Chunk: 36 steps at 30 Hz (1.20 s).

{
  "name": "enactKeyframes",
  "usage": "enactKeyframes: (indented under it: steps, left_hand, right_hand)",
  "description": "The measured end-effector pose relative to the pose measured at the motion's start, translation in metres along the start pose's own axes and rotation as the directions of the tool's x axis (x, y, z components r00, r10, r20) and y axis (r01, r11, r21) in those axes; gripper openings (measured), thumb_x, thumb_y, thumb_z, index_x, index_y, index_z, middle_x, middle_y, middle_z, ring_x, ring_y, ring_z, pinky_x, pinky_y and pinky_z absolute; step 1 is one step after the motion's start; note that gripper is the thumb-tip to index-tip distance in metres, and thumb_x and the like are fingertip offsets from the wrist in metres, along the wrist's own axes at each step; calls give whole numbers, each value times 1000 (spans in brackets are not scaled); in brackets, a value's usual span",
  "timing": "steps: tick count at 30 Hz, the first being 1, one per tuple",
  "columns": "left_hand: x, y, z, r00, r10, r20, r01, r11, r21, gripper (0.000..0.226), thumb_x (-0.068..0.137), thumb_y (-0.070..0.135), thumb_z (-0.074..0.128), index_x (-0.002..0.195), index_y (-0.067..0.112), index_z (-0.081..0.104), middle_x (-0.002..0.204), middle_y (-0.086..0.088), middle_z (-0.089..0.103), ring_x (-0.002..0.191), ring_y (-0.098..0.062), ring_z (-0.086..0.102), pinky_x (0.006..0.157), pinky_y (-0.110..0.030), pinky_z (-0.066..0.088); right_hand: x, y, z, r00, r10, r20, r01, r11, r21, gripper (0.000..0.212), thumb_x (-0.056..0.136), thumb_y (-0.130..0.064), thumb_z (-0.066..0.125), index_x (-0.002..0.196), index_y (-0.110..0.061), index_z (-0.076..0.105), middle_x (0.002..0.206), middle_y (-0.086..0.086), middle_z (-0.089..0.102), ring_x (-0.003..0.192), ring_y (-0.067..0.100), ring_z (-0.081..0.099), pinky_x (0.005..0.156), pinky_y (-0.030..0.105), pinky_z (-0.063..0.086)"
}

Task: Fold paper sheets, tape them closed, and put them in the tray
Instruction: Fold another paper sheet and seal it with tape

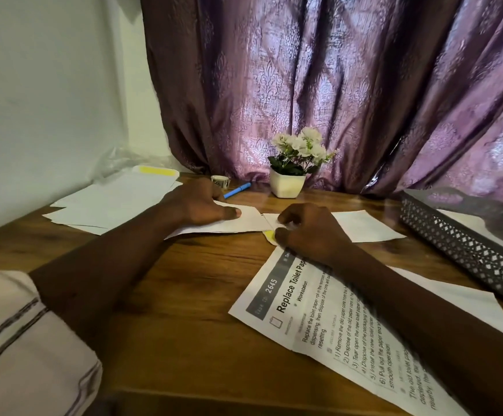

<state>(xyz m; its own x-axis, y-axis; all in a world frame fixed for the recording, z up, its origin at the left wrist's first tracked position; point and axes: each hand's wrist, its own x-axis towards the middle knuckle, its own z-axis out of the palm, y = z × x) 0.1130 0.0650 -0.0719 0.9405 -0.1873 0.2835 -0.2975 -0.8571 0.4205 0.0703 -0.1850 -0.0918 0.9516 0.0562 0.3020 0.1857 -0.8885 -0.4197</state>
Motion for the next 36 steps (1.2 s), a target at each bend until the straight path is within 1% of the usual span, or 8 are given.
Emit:
enactKeyframes:
  steps: [4, 8, 12, 17, 26, 29, 32, 36]
  left_hand:
    - [-4, 0, 1, 995, 52, 87, -47, 997, -61, 44, 73, 60, 82, 96, 23, 77, 115, 3, 67, 106, -18, 62, 96, -38, 51]
    - [0, -3, 1, 986, 84, 146, -80, 996, -30, 42, 70, 64, 82, 91, 31, 66, 115, 5, 61, 105, -15, 57, 87, -32, 44]
    - [-1, -4, 2, 981, 125, 150, -119, 992, -48, 54, 67, 66, 83, 106, 31, 69, 122, 9, 62, 111, -14, 58, 94, -34, 48]
    - [-9, 3, 9, 968, 237, 86, -217, 956, -199, 42, 69, 58, 85, 105, 41, 72, 117, 12, 68, 106, -10, 62, 94, -35, 53]
    - [-7, 13, 8, 980, 200, 9, -198, 974, -113, 26, 73, 43, 82, 98, 36, 79, 127, 7, 69, 111, -15, 64, 100, -38, 52]
    - [-7, 14, 3, 983, 185, -3, -184, 977, -104, 21, 74, 37, 81, 96, 35, 80, 116, 12, 63, 104, -12, 62, 94, -31, 50]
    - [-9, 19, 4, 972, 232, 48, -222, 963, -151, 23, 70, 46, 73, 89, 37, 82, 110, 17, 74, 106, -7, 65, 100, -35, 51]
    - [-11, 23, 3, 952, 275, 131, -237, 940, -247, 19, 87, 17, 72, 96, 29, 84, 111, 14, 76, 108, 0, 60, 96, -22, 39]
  right_hand:
    - [0, -2, 1, 999, 20, -26, -24, 986, -165, 47, 73, -74, 65, 101, -37, 71, 113, -7, 65, 111, 14, 58, 93, 35, 50]
    - [4, -4, -8, 1000, 12, 10, -11, 998, -61, 43, 79, -50, 81, 111, -24, 72, 107, -5, 68, 102, 14, 65, 78, 27, 47]
    - [3, -7, -16, 1000, 26, 0, -26, 995, -95, 54, 76, -37, 85, 125, -22, 68, 105, -4, 72, 100, 14, 65, 85, 30, 53]
    - [-7, -7, -7, 987, 33, -154, -39, 999, -38, 39, 76, -34, 83, 113, -30, 71, 87, -13, 72, 94, 12, 67, 85, 37, 57]
    - [-9, -10, 1, 929, 73, -363, -18, 988, 154, 27, 74, -30, 75, 101, -32, 72, 75, -11, 72, 79, 12, 69, 71, 33, 55]
    - [-11, -12, 2, 929, 70, -363, -1, 982, 186, 26, 74, -29, 74, 100, -32, 72, 73, -11, 72, 78, 11, 68, 73, 36, 56]
    - [-12, -16, 4, 949, 55, -311, 14, 976, 216, 24, 75, -28, 77, 98, -32, 72, 73, -9, 74, 77, 11, 70, 77, 40, 58]
    - [-15, -20, 5, 964, 30, -265, 43, 963, 266, 24, 75, -23, 81, 95, -31, 72, 69, -9, 75, 72, 7, 71, 78, 39, 59]
